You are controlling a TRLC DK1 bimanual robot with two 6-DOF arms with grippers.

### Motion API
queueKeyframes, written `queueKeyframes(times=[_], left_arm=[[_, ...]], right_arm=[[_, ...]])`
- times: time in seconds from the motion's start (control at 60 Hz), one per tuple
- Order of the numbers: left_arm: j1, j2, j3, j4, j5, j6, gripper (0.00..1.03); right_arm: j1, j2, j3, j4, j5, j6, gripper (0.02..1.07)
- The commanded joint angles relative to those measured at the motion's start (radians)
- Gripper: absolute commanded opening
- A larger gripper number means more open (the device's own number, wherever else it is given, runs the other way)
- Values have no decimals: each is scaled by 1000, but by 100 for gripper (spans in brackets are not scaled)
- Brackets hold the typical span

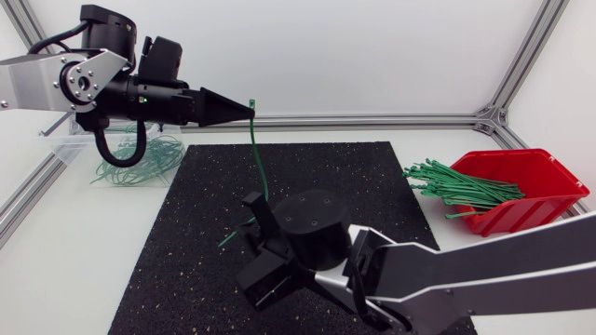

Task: Take a green cable tie from the red box, thread the tail through the head to close it, then place it in the transparent bin on the left.

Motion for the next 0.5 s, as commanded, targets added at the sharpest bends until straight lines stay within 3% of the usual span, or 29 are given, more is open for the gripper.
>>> queueKeyframes(times=[0.0, 0.333, 0.483], left_arm=[[-25, -61, -36, -7, 9, -45, 3], [-98, -128, -53, -5, -40, -139, 3], [-141, -167, -74, 4, -63, -170, 3]], right_arm=[[6, -76, 26, -58, 27, 170, 7], [0, -329, 99, -489, 21, 613, 7], [11, -397, 59, -529, 41, 670, 7]])
